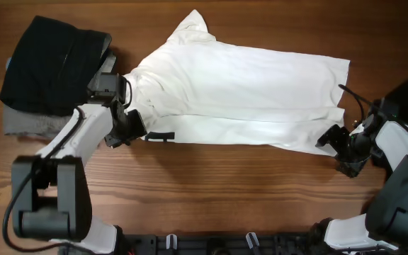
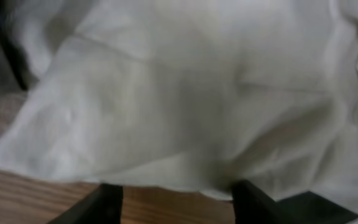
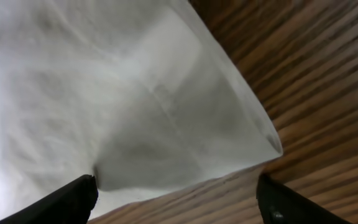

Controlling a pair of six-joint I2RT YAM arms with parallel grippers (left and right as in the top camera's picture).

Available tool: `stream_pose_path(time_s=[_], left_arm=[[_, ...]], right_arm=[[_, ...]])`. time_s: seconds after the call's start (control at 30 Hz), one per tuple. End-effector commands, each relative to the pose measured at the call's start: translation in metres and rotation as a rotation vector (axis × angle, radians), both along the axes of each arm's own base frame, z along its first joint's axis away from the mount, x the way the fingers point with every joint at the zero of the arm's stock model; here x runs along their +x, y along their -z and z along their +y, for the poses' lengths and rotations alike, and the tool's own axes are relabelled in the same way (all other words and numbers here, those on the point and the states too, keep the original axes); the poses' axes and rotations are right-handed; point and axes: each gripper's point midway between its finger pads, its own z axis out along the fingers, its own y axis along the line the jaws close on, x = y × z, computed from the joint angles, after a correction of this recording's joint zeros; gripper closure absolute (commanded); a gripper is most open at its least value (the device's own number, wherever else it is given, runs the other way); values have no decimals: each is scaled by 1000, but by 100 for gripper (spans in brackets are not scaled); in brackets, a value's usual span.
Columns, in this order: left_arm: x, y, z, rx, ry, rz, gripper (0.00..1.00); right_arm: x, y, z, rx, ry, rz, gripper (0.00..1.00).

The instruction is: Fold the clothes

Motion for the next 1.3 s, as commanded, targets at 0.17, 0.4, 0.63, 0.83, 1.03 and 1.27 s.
stream_pose_path(time_s=[0.17, 0.4, 0.63, 0.83, 1.03, 1.27], left_arm=[[1, 19, 18, 52, -40, 31, 96], [8, -14, 41, 50, -116, 6, 96], [-7, -45, 42, 47, -113, 2, 96], [-25, -56, 41, 47, -113, 41, 81], [-42, -56, 36, 28, -110, 110, 47], [-19, -59, 12, -121, -97, 22, 48]], right_arm=[[37, 3, 4, 22, -81, -200, 14], [29, 5, -4, -10, -66, -160, 96], [0, -49, -66, -174, 157, -2, 96], [-9, -62, -62, -160, 158, 29, 58], [4, -66, -47, -84, 50, -47, 48], [11, -66, -41, -65, 69, -66, 43]])
